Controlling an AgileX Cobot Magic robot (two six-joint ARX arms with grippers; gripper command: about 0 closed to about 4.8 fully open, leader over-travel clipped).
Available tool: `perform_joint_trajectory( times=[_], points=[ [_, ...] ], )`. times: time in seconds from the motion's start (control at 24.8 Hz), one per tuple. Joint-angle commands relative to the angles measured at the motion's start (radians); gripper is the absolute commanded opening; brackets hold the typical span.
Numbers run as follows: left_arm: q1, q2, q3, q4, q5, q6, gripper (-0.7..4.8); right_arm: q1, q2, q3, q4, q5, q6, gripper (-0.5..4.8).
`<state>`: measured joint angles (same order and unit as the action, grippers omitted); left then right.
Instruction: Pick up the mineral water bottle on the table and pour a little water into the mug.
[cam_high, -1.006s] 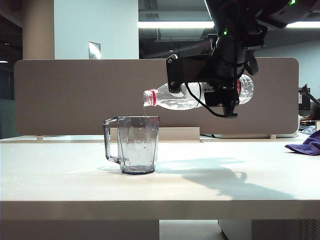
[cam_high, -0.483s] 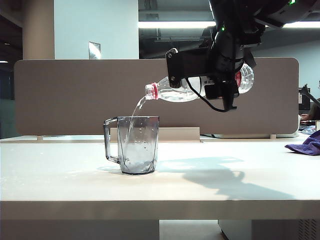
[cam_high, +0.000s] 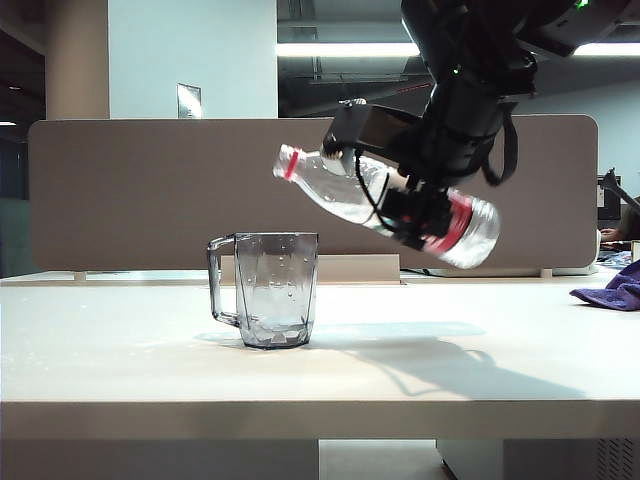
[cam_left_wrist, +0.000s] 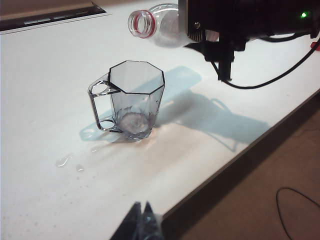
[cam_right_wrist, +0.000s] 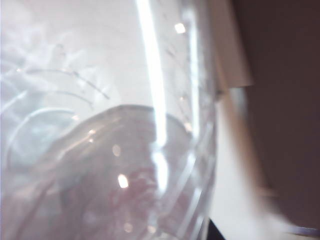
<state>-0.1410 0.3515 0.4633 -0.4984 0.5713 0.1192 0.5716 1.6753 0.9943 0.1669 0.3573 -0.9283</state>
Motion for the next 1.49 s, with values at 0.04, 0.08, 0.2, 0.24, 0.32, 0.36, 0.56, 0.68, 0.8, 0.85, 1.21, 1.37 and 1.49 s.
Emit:
perform_joint_trajectory(
  times=[0.04,0.08,0.2,0.24,0.32,0.36,0.56,0.68,0.8,0.85,1.21,1.37,1.49],
  points=[
    [0.001,0.0,0.003,0.006,0.001,0.001,-0.05,0.0,-0.009,0.005,-0.003,-0.134,0.303,2.42],
    [0.001,0.0,0.003,0.006,0.0,0.001,-0.05,0.001,-0.009,0.005,0.022,-0.182,0.395,2.42],
    [0.001,0.0,0.003,0.006,0.0,0.001,-0.05,0.001,-0.007,0.005,0.098,-0.229,0.523,2.41],
    [0.001,0.0,0.003,0.006,0.0,0.001,-0.05,0.001,-0.007,0.005,0.118,-0.23,0.558,2.41],
    [0.001,0.0,0.003,0.006,0.0,0.001,-0.05,0.0,-0.007,0.005,0.154,-0.229,0.645,2.41],
    [0.001,0.0,0.003,0.006,0.0,0.001,-0.05,0.0,-0.007,0.004,0.164,-0.23,0.679,2.41],
    [0.001,0.0,0.003,0.006,0.0,0.001,-0.05,0.0,-0.007,-0.119,0.381,-0.278,0.853,2.42],
    [0.001,0.0,0.003,0.006,0.0,0.001,-0.05,0.0,-0.007,-0.188,0.473,-0.278,0.868,2.42],
    [0.001,0.0,0.003,0.006,0.001,0.001,-0.05,-0.002,-0.007,-0.242,0.552,-0.277,0.915,2.42],
    [0.001,0.0,0.003,0.006,0.0,0.001,-0.05,-0.003,-0.007,-0.262,0.585,-0.278,0.934,2.41],
    [0.001,0.0,0.003,0.006,0.0,0.001,-0.05,-0.016,0.059,-0.344,0.761,-0.266,1.015,2.42],
    [0.001,0.0,0.003,0.006,0.0,0.001,-0.05,-0.016,0.1,-0.344,0.822,-0.274,1.026,2.42],
    [0.001,0.0,0.003,0.006,0.001,0.001,-0.05,-0.016,0.13,-0.344,0.842,-0.274,1.041,2.42]
  ],
)
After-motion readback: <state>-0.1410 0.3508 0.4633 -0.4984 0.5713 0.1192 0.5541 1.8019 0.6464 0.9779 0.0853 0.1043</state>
